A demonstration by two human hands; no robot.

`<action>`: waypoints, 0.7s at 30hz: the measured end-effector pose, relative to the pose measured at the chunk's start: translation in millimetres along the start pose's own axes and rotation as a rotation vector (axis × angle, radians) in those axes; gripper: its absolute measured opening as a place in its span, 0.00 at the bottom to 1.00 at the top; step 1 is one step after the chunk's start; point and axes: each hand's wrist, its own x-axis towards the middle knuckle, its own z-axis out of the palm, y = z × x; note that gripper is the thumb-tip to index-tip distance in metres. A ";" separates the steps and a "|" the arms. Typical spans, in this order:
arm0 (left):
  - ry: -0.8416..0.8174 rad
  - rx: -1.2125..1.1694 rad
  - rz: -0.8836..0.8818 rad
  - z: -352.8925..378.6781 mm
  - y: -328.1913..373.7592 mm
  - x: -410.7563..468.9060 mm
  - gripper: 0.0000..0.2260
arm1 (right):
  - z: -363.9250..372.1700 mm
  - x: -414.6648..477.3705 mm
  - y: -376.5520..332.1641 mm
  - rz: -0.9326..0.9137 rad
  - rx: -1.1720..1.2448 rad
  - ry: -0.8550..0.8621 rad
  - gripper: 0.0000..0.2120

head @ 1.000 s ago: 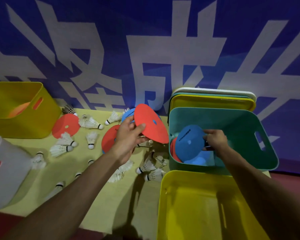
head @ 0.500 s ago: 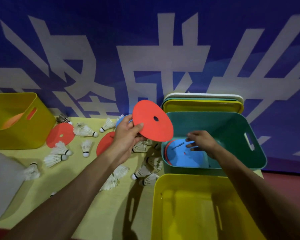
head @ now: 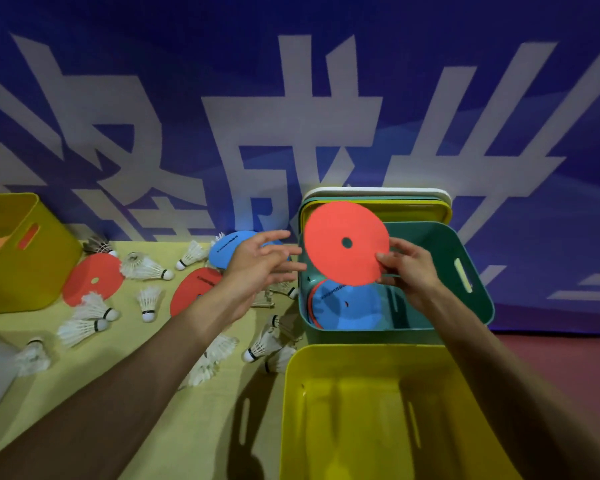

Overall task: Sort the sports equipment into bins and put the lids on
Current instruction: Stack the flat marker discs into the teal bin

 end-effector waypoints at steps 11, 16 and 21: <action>0.041 0.093 -0.044 -44.0 -7.2 -6.3 0.09 | 9.7 54.8 66.1 0.246 -0.538 0.120 0.16; 0.045 0.116 -0.054 -66.6 -12.6 -5.9 0.08 | 22.1 54.4 64.9 0.228 -0.963 0.049 0.10; 0.058 0.096 -0.050 -83.8 -13.3 -3.5 0.09 | 39.3 41.6 44.0 0.036 -1.082 0.152 0.14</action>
